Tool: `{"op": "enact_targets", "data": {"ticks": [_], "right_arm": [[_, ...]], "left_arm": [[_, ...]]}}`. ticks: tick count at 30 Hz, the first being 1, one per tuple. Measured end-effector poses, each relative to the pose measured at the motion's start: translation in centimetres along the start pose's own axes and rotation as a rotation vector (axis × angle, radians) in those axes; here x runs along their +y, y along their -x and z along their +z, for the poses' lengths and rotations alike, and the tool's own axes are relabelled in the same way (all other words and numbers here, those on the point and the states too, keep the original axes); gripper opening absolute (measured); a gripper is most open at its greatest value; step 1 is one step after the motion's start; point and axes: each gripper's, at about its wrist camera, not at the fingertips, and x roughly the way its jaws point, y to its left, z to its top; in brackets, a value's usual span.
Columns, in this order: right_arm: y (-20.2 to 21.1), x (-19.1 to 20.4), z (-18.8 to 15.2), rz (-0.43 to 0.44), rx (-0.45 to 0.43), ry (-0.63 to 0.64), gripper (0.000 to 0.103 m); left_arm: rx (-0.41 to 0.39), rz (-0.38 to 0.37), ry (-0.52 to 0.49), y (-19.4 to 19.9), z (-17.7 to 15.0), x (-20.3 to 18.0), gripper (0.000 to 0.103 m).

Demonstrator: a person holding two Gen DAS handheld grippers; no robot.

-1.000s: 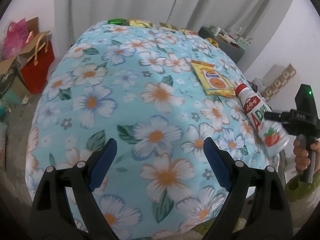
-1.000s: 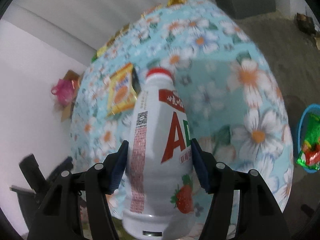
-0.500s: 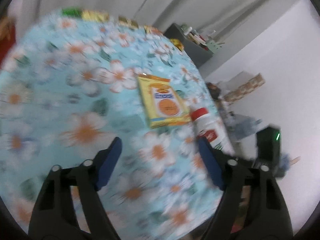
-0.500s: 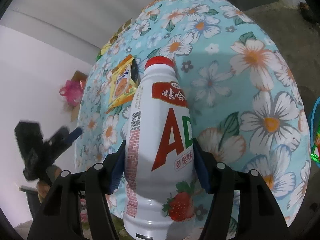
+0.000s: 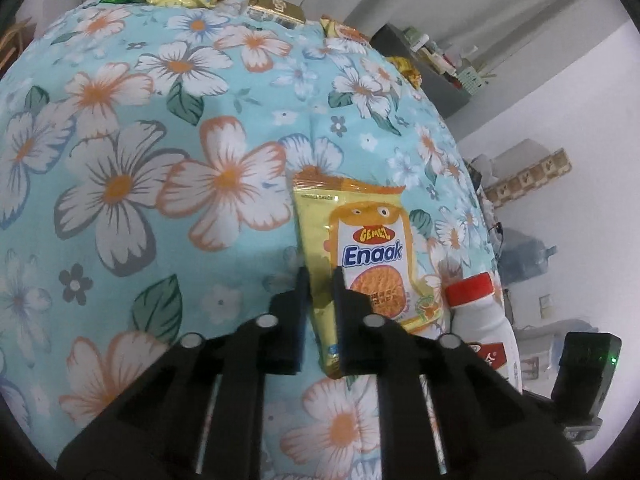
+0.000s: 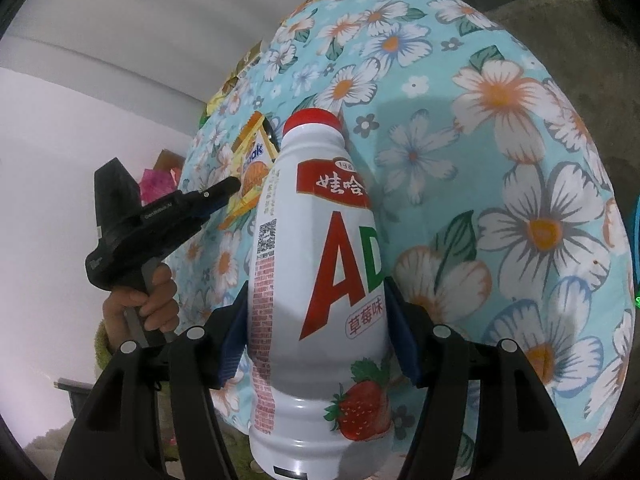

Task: Collect trash
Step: 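Grasp the yellow Enaak biscuit pack with the left tool while the right tool holds the bottle, then carry the biscuit pack and bottle over the blue wastebasket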

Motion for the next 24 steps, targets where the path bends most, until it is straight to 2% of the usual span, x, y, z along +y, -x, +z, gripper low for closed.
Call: {"op": "enact_targets", "data": {"ticks": [4,9,14,17,20,24], "right_arm": [[0.1,-0.2,0.0,-0.002,-0.005,0.001,0.060],[0.3,0.4,-0.2,-0.010,-0.020,0.007,0.060],[0.0,2.2,-0.8,0.054,-0.006,0.040,0.059],[-0.4,4.7,-1.3,0.091,-0.002,0.109,0.059],[-1.5,7.5,-1.8,0.099,0.025,0.193,0.059],[-4.9,9.3,-2.5,0.061,0.119,0.239,0.059]], "left_arm": [[-0.012,-0.021,0.003,1.6,-0.8,0.8,0.002],[-0.028,-0.023,-0.025,5.8,-3.4,2.0,0.001],[-0.035,-0.009,0.016,9.5,-6.6,4.7,0.001],[-0.029,-0.003,0.034,10.0,-8.2,5.8,0.001],[-0.036,-0.026,0.066,10.5,-9.6,6.7,0.001],[-0.064,-0.072,0.075,11.1,-10.1,6.8,0.001]]}}
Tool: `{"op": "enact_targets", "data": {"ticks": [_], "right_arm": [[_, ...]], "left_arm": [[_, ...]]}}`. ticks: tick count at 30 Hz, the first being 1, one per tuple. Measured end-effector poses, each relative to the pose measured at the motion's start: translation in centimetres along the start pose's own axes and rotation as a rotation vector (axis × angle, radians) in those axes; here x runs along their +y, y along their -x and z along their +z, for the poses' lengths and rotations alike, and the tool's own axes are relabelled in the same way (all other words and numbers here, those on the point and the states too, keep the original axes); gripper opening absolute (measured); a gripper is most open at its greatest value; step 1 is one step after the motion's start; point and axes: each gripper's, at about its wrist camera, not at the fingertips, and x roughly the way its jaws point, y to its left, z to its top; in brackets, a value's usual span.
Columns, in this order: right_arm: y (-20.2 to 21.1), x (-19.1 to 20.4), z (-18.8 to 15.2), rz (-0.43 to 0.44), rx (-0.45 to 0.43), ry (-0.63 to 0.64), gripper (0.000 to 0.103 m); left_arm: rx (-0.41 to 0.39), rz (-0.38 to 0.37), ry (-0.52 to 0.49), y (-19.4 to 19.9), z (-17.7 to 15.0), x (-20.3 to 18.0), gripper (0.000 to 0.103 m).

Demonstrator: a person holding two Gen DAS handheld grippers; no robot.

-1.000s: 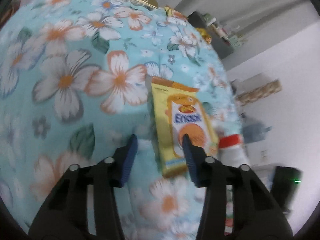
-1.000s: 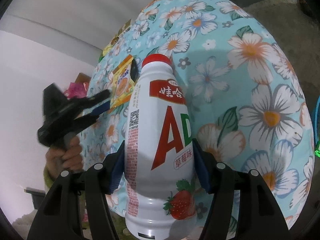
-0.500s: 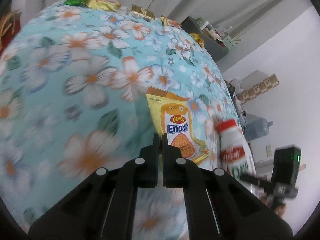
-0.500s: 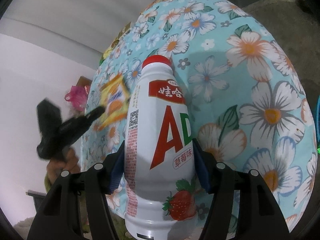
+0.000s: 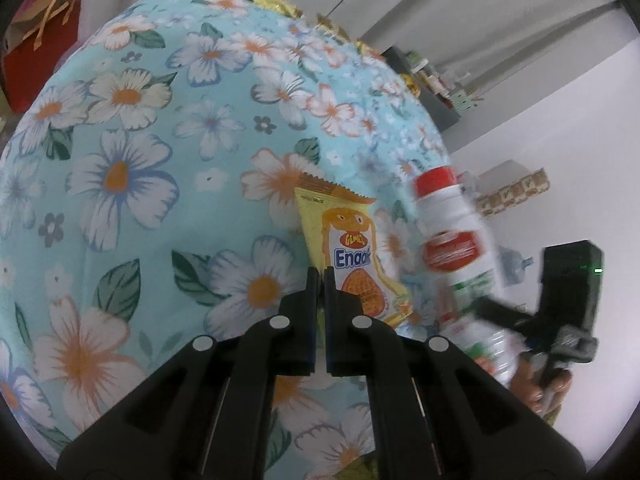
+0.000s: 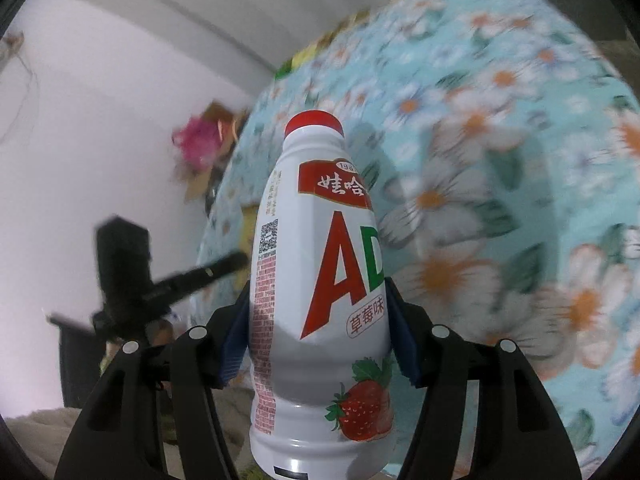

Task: Collect trash
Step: 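Carry the biscuit pack and bottle over the blue wastebasket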

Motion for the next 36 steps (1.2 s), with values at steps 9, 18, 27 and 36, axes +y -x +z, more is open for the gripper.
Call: {"op": "enact_targets", "data": {"ticks": [9,18,27,36], "right_arm": [[-2.0,0.1,0.1,-0.034,0.026,0.002,0.059],[-1.8,-0.3,-0.5,-0.021,0.012,-0.009,0.060],[-0.2,-1.4,-1.1,0.029,-0.043,-0.071,0.059],[6.1,-4.0,-3.6,0.071,-0.232,-0.208,0.059]], "left_arm": [[-0.001,-0.147,0.081,-0.3,0.5,0.3,0.019],[0.014,-0.062,0.054,-1.9,0.2,0.2,0.017],[-0.026,-0.022,-0.037,-1.2,-0.2,-1.0,0.002],[-0.080,-0.066,-0.155,0.5,0.7,-4.4,0.000]]}}
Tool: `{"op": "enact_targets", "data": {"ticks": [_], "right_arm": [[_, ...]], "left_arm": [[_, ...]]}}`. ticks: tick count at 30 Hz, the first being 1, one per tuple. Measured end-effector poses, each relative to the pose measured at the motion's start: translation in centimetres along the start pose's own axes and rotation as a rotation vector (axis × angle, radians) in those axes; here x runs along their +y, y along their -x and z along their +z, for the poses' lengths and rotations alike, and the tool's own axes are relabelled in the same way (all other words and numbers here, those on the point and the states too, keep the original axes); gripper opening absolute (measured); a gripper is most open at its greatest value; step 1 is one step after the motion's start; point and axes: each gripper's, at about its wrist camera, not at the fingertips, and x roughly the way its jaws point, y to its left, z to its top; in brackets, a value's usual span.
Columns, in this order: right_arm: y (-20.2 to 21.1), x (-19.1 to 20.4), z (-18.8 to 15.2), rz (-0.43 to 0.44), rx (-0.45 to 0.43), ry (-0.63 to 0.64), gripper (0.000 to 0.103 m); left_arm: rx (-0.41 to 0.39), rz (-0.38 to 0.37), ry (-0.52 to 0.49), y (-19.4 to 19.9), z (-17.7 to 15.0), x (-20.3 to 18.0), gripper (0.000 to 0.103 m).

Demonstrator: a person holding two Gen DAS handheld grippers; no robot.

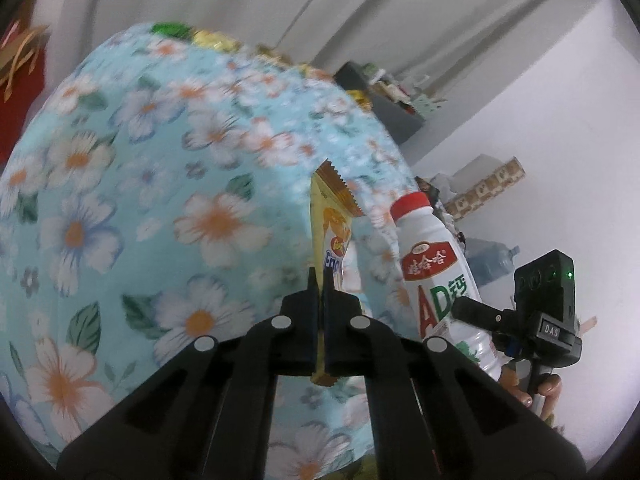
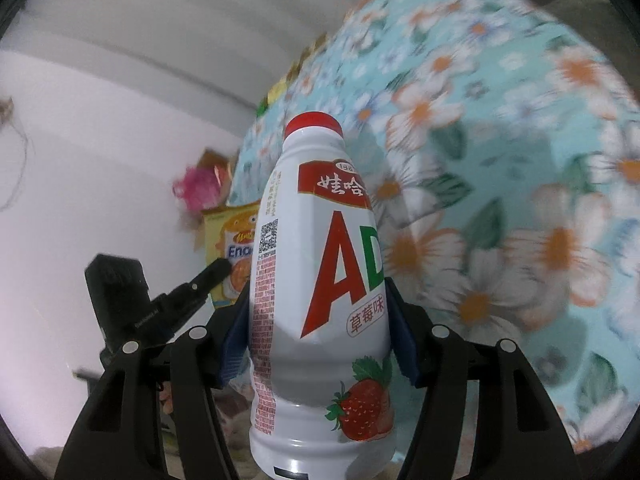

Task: Collect trash
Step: 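Carry the biscuit pack and bottle over the blue wastebasket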

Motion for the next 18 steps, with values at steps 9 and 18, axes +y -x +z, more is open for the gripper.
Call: {"op": "enact_targets", "data": {"ticks": [9,18], "right_arm": [[12.4,-5.0,-1.7,-0.047,-0.288,-0.113,0.059],[26.6,-16.3,-7.4,-0.240,-0.589,-0.399,0.060]], "left_arm": [[0.059,-0.107,-0.238,-4.0,2.1,-10.5,0.000],[0.245,-0.216,-0.511,-13.8,0.0,-26.0,0.000]]}}
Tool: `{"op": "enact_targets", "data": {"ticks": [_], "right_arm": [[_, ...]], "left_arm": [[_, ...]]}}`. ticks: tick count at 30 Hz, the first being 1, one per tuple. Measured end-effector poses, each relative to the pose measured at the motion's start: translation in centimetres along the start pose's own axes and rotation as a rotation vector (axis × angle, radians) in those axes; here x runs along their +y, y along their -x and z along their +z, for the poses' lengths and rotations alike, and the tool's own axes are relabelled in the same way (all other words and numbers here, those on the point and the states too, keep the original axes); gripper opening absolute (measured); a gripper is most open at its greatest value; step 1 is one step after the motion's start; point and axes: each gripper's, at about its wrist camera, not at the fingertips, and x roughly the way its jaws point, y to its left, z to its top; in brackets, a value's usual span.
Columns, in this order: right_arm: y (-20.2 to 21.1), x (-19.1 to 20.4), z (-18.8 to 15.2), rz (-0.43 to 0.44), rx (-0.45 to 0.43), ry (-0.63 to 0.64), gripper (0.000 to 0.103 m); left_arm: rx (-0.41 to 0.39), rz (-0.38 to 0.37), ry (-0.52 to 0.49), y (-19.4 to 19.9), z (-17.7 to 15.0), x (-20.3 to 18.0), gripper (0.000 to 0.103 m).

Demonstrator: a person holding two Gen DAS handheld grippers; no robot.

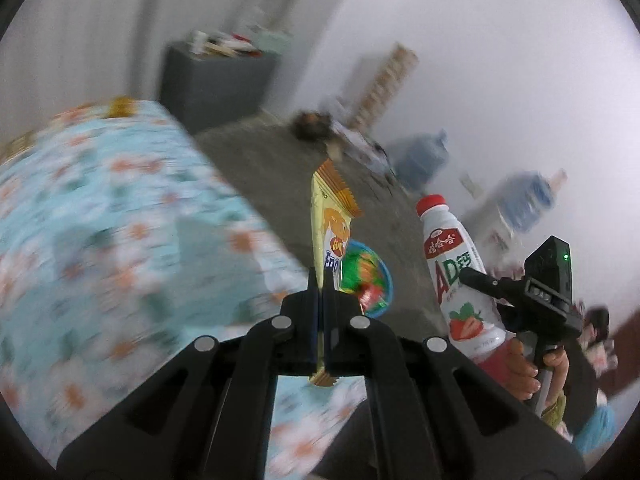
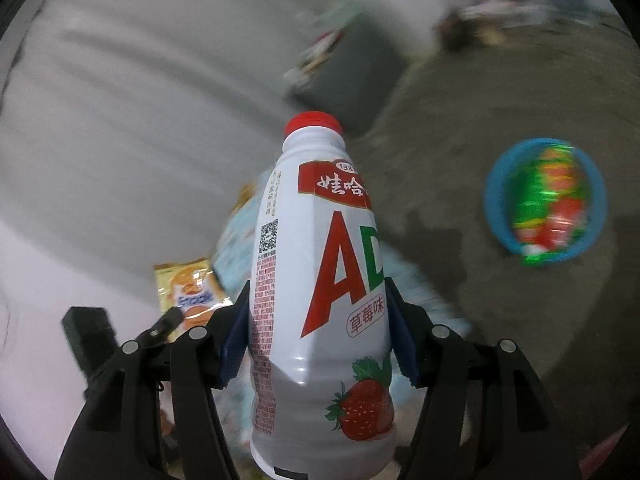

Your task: Collect trash

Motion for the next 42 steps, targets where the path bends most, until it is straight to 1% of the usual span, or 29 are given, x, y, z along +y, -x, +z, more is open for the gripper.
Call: {"op": "enact_targets", "data": {"ticks": [3,5,6,8,10,12,14,15,17,18,19,20,21,22,23,24,26,28,30,32,34,35,37,38,40,41,42], "right_arm": [[-0.1,-4.5,1.0,-0.093,-0.022,-0.078,0.060],[-0.7,-8.4,1.7,-0.107,-0.013,-0.151,0.060],[-1.0,-10.0,2.2,-0.110,-0.008,-0.180,0.060],[-2.2,-12.1,2.9,-0.125,-0.004,-0.226,0.060],[-3.1,-14.5,4.3,-0.140,0.000,-0.264,0.060],[-4.6,-15.7,5.8,-0.147,0.002,-0.285,0.060],[-5.6,-16.7,7.2,-0.150,0.002,-0.291,0.060],[-6.7,-17.5,8.3,-0.150,0.007,-0.304,0.060],[-8.2,-19.2,9.2,-0.169,0.012,-0.327,0.061],[-9.9,-20.8,10.0,-0.198,0.030,-0.340,0.061],[-11.5,-22.1,10.4,-0.220,0.049,-0.353,0.063],[-13.0,-23.5,10.6,-0.241,0.069,-0.363,0.068],[-14.8,-25.3,10.3,-0.295,0.093,-0.384,0.068],[-15.9,-26.4,9.9,-0.338,0.114,-0.401,0.068],[-16.6,-27.3,9.5,-0.371,0.132,-0.417,0.068],[-17.2,-27.9,8.9,-0.382,0.136,-0.426,0.068],[-17.0,-28.0,8.3,-0.369,0.117,-0.417,0.068],[-16.0,-27.5,8.1,-0.365,0.075,-0.403,0.068],[-15.3,-27.2,8.0,-0.339,0.033,-0.400,0.068],[-14.0,-26.5,8.0,-0.334,0.003,-0.386,0.068],[-12.8,-25.8,8.0,-0.350,-0.025,-0.354,0.068],[-12.2,-25.5,8.0,-0.356,-0.039,-0.343,0.068],[-10.5,-25.2,7.9,-0.353,-0.078,-0.331,0.068],[-9.3,-24.9,7.7,-0.354,-0.104,-0.330,0.068],[-7.7,-24.5,7.5,-0.354,-0.140,-0.323,0.068],[-7.0,-24.3,7.3,-0.355,-0.158,-0.317,0.068],[-5.9,-23.3,6.8,-0.355,-0.180,-0.292,0.068]], "left_arm": [[0.110,-0.018,-0.049,-6.5,2.0,-3.2,0.000],[0.184,-0.021,-0.070,-10.7,2.6,-4.8,0.000],[0.233,-0.019,-0.084,-13.6,3.0,-5.9,0.000],[0.307,-0.002,-0.109,-18.7,3.5,-7.2,0.000],[0.353,0.018,-0.130,-22.6,3.8,-8.0,0.000],[0.401,0.038,-0.139,-26.7,4.0,-9.0,0.000],[0.422,0.051,-0.135,-30.0,4.4,-9.3,0.000],[0.423,0.066,-0.131,-31.8,4.6,-9.6,0.003],[0.438,0.086,-0.132,-34.8,4.7,-9.8,0.039],[0.451,0.145,-0.136,-37.0,4.6,-9.9,0.074],[0.440,0.189,-0.135,-37.7,4.6,-9.8,0.078],[0.430,0.227,-0.128,-38.5,4.3,-9.6,0.078],[0.446,0.240,-0.108,-39.1,4.0,-9.2,0.078],[0.465,0.237,-0.086,-39.4,3.8,-8.9,0.078],[0.477,0.214,-0.050,-38.9,3.6,-8.6,0.078],[0.471,0.195,-0.043,-38.4,3.7,-8.5,0.078],[0.446,0.171,-0.066,-37.0,4.0,-8.7,0.078],[0.411,0.153,-0.102,-34.8,4.5,-9.2,0.078],[0.398,0.139,-0.124,-33.3,4.8,-9.9,0.079],[0.381,0.120,-0.147,-31.3,5.0,-10.4,0.078],[0.352,0.085,-0.175,-28.7,5.5,-10.8,0.079],[0.333,0.063,-0.189,-26.8,5.6,-10.9,0.079],[0.303,0.045,-0.203,-23.9,5.8,-10.9,0.079],[0.275,0.026,-0.210,-21.5,5.8,-10.7,0.080],[0.235,0.018,-0.226,-18.2,5.5,-10.3,0.083],[0.200,0.017,-0.237,-15.9,5.2,-9.8,0.083],[0.178,0.023,-0.243,-14.3,4.9,-9.5,0.083]]}}
